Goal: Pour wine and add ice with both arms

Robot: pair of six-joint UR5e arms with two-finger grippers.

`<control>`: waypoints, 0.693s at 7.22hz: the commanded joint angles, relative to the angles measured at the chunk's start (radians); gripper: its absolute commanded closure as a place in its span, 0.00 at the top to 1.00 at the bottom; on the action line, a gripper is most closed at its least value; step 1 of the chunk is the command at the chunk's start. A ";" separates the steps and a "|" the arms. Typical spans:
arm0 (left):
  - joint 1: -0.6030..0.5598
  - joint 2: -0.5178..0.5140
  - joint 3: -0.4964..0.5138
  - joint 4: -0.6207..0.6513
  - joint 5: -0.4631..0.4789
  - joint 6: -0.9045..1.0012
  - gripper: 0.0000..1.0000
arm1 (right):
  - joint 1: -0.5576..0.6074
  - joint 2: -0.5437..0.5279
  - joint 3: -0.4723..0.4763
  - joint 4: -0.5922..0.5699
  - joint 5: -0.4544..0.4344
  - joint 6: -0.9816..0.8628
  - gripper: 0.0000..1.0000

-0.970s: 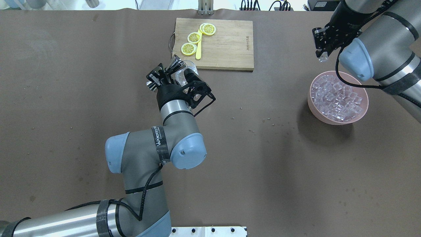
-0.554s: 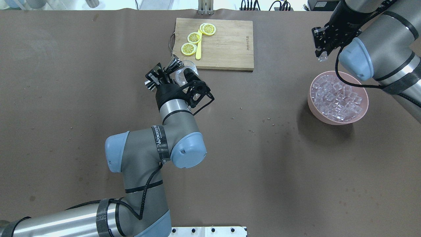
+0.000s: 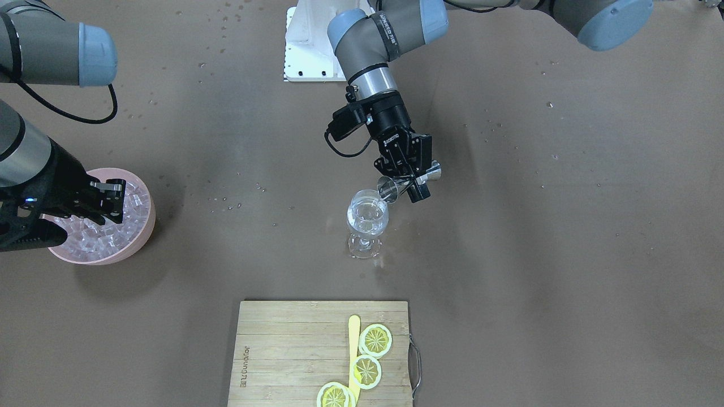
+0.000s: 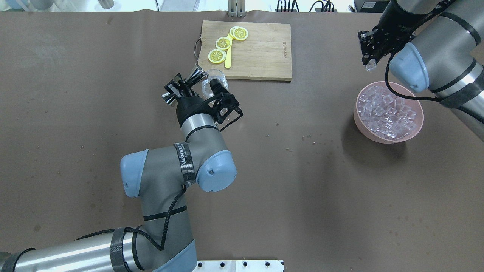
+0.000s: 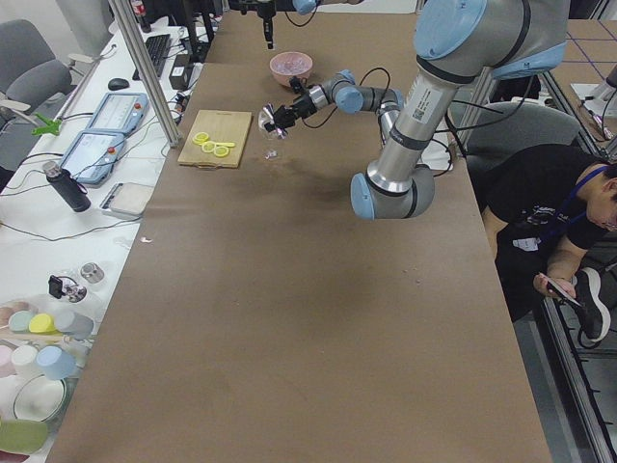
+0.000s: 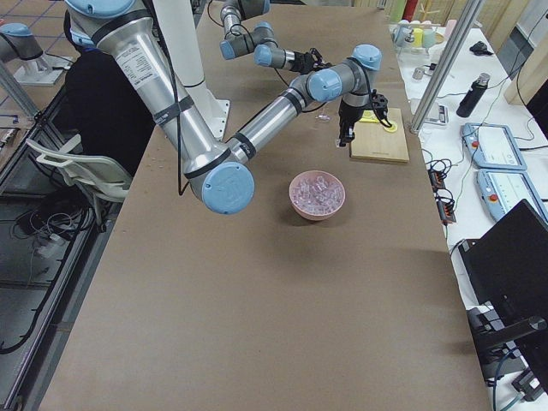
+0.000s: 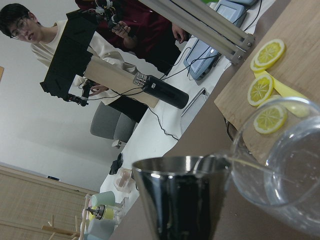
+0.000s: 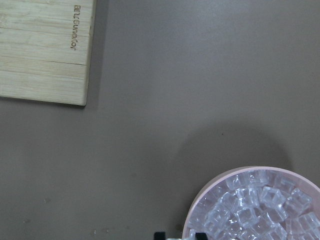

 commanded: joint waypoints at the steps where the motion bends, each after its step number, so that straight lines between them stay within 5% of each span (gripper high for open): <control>1: -0.005 -0.007 -0.002 0.013 -0.006 0.000 0.12 | 0.000 0.005 -0.001 0.000 0.000 0.002 0.00; 5: -0.005 -0.019 -0.006 0.013 -0.006 -0.004 0.11 | 0.000 0.005 -0.004 0.002 0.002 0.005 0.00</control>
